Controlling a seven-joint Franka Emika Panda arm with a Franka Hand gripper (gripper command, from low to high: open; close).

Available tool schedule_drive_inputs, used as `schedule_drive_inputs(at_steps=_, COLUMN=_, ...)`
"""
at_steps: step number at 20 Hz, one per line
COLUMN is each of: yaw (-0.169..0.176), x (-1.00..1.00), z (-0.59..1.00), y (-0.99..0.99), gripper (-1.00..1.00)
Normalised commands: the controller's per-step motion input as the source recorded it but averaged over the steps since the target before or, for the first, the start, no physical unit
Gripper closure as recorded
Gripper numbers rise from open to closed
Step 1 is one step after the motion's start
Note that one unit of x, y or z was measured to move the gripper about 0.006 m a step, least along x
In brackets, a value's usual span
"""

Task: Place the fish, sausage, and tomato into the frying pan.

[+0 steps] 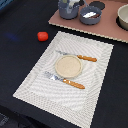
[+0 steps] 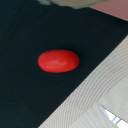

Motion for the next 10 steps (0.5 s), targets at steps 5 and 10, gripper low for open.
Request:
schedule_drive_inputs(at_steps=5, yaw=0.000, x=-0.68, z=-0.32, y=-0.71, gripper=-1.00)
schedule_drive_inputs(at_steps=10, yaw=0.000, x=-0.74, z=-0.57, y=-0.61, gripper=-1.00)
